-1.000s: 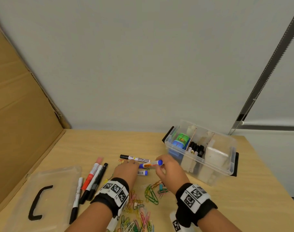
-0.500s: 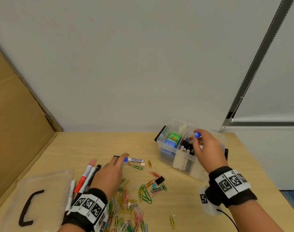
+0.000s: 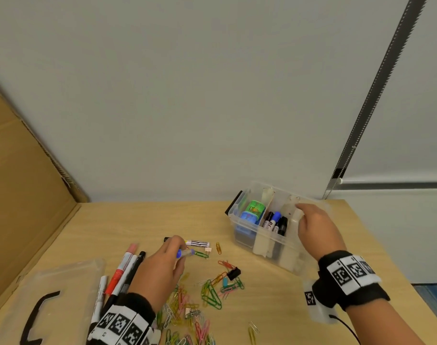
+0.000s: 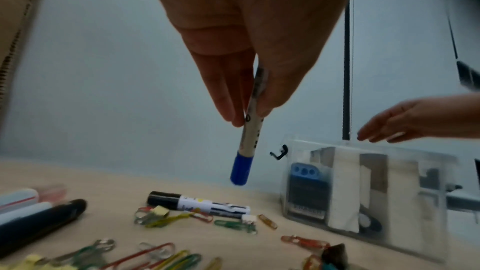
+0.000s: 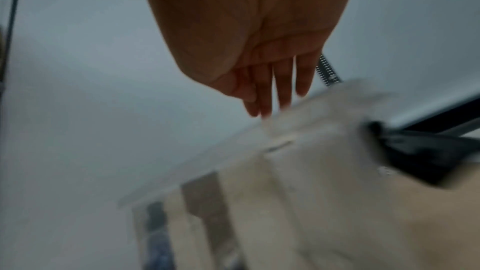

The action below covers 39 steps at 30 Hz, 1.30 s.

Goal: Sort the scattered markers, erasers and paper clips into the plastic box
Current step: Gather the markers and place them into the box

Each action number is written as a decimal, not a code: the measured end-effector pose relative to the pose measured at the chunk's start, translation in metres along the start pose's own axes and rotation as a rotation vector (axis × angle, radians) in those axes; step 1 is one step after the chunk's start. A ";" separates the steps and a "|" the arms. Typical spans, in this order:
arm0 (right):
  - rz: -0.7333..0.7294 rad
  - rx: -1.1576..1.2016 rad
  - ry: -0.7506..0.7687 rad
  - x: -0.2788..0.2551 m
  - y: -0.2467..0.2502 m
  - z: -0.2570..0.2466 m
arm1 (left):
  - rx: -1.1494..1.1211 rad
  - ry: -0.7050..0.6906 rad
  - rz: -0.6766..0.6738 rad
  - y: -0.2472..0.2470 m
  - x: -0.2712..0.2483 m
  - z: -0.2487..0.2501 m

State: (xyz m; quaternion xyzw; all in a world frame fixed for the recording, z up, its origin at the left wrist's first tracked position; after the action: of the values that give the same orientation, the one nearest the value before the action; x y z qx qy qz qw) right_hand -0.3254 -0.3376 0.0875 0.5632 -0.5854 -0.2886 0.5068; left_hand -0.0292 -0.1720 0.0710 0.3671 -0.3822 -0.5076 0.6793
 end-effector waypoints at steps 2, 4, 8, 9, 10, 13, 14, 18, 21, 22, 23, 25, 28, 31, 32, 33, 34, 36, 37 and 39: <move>0.017 -0.099 -0.057 -0.011 -0.004 0.024 | -0.098 -0.019 0.033 0.005 -0.001 0.014; -0.086 -0.117 -0.113 -0.020 -0.022 0.040 | -0.222 -0.097 0.038 0.003 0.002 0.039; -0.114 0.001 -0.126 -0.027 -0.038 0.044 | -0.303 -0.294 0.039 -0.009 0.020 0.106; -0.104 0.012 -0.128 -0.027 -0.038 0.045 | -0.296 -0.322 0.036 -0.016 0.027 0.120; -0.096 0.017 -0.130 -0.027 -0.039 0.045 | -0.280 -0.332 0.033 -0.023 0.036 0.134; -0.090 0.016 -0.130 -0.029 -0.039 0.046 | -0.151 -0.329 -0.011 -0.055 0.066 0.165; -0.092 0.016 -0.127 -0.029 -0.039 0.045 | -0.074 -0.334 -0.044 -0.066 0.075 0.175; -0.093 0.024 -0.117 -0.030 -0.037 0.042 | 0.233 -0.309 -0.197 -0.107 0.103 0.197; -0.087 0.028 -0.112 -0.030 -0.035 0.041 | 0.245 -0.271 -0.257 -0.122 0.118 0.196; -0.090 0.028 -0.112 -0.030 -0.035 0.041 | 0.232 -0.272 -0.272 -0.127 0.121 0.194; -0.094 0.029 -0.112 -0.030 -0.036 0.041 | 0.231 -0.279 -0.277 -0.130 0.122 0.193; -0.100 0.023 -0.109 -0.030 -0.036 0.042 | 0.259 -0.310 -0.242 -0.129 0.122 0.191; -0.102 0.016 -0.098 -0.030 -0.037 0.041 | 0.222 -0.359 -0.182 -0.117 0.112 0.192; -0.094 0.021 -0.093 -0.029 -0.037 0.041 | 0.104 -0.345 -0.159 -0.104 0.095 0.181; -0.091 0.019 -0.093 -0.029 -0.037 0.042 | 0.071 -0.336 -0.151 -0.099 0.087 0.174; -0.090 0.016 -0.092 -0.029 -0.037 0.042 | 0.040 -0.325 -0.146 -0.095 0.078 0.167; -0.092 0.013 -0.092 -0.029 -0.037 0.043 | 0.015 -0.312 -0.145 -0.091 0.069 0.158; -0.091 0.002 -0.097 -0.028 -0.037 0.044 | -0.008 -0.277 -0.156 -0.084 0.050 0.138; -0.086 -0.010 -0.101 -0.028 -0.037 0.045 | -0.016 -0.256 -0.160 -0.081 0.041 0.127; -0.070 -0.052 -0.103 -0.028 -0.033 0.045 | -0.042 -0.198 -0.162 -0.076 0.023 0.101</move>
State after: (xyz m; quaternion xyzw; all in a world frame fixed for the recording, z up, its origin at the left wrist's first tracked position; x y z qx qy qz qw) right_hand -0.3591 -0.3279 0.0352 0.5541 -0.5831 -0.3500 0.4801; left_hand -0.1458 -0.2221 0.0511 0.3307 -0.4056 -0.6025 0.6025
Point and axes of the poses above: each hand's wrist, its own x-axis towards the middle knuckle, its own y-axis out of the back of the hand, z = x × y, the point moved 10 cm from there along x, towards the middle knuckle, and after that the axes turned 8 degrees about -x, right-handed, at the moved point
